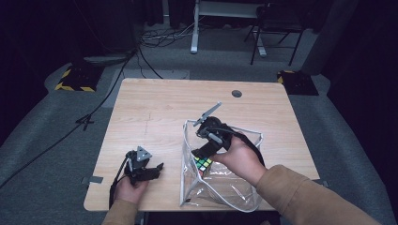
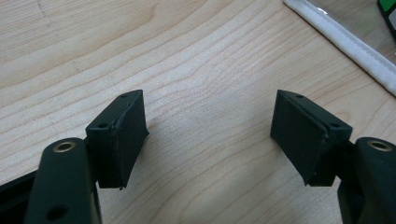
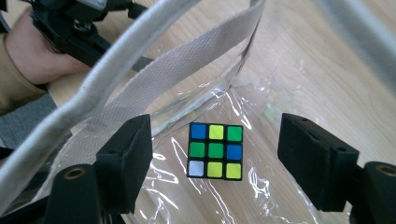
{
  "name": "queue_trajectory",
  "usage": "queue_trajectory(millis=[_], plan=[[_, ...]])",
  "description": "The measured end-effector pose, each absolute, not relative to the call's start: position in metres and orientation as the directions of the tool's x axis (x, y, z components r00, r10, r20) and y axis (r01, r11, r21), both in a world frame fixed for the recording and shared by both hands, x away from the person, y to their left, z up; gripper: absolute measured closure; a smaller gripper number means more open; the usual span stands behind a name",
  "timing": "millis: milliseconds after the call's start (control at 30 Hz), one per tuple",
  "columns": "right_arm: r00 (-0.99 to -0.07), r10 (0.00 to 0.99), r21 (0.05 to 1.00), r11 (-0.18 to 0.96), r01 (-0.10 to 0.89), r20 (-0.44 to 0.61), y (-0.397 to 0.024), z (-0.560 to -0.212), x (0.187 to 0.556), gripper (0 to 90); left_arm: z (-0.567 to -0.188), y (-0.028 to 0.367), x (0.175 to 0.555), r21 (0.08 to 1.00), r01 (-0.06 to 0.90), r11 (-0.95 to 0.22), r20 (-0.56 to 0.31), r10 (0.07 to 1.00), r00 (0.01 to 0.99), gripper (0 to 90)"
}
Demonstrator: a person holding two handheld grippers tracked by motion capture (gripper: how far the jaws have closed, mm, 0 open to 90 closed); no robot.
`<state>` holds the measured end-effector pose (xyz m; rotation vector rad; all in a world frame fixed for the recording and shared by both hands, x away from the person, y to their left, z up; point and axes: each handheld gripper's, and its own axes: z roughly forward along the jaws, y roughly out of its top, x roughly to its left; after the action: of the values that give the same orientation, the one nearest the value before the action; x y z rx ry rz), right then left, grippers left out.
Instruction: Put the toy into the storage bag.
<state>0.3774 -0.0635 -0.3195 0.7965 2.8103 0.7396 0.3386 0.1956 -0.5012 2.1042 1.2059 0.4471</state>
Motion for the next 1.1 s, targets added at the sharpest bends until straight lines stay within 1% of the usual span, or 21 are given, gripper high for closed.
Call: queue_trajectory(millis=[33,167,333,500,567,600,900,1000,1067,1100], plan=[[-0.85,0.527,0.508,0.729,0.459,0.012,-0.07,-0.314,0.378,26.5,-0.502,0.196,0.338,0.696,0.627,-0.351,-0.031,0.857,0.515,27.3],[-0.851,0.524,0.531,0.723,0.441,-0.007,-0.079,-0.306,0.38,26.5,-0.502,0.196,0.338,0.697,0.626,-0.35,-0.03,0.858,0.513,27.3],[-0.847,0.531,0.572,0.694,0.438,0.004,-0.096,-0.289,0.38,26.6,-0.502,0.196,0.336,0.698,0.628,-0.344,-0.03,0.862,0.506,27.2],[-0.855,0.518,0.638,0.654,0.405,0.012,-0.118,-0.268,0.379,28.2,-0.502,0.197,0.334,0.7,0.627,-0.342,-0.029,0.863,0.504,27.2],[-0.848,0.53,0.645,0.639,0.42,0.027,-0.122,-0.264,0.377,28.7,-0.502,0.196,0.334,0.7,0.628,-0.341,-0.031,0.863,0.504,27.2],[-0.846,0.532,0.663,0.624,0.414,0.027,-0.13,-0.258,0.376,28.7,-0.502,0.196,0.334,0.7,0.628,-0.341,-0.031,0.863,0.504,27.1],[-0.824,0.567,0.677,0.601,0.425,0.014,-0.158,-0.251,0.377,28.6,-0.502,0.197,0.334,0.698,0.632,-0.336,-0.031,0.868,0.496,26.6],[-0.804,0.594,0.697,0.568,0.437,0.02,-0.175,-0.247,0.381,28.6,-0.502,0.203,0.332,0.694,0.644,-0.321,-0.029,0.882,0.471,23.8],[-0.799,0.601,0.704,0.558,0.438,0.021,-0.18,-0.245,0.382,28.7,-0.502,0.205,0.331,0.695,0.646,-0.315,-0.036,0.882,0.47,23.6],[-0.785,0.619,0.715,0.537,0.448,0.027,-0.189,-0.242,0.385,28.6,-0.502,0.21,0.329,0.695,0.648,-0.311,-0.031,0.888,0.459,23.6]])
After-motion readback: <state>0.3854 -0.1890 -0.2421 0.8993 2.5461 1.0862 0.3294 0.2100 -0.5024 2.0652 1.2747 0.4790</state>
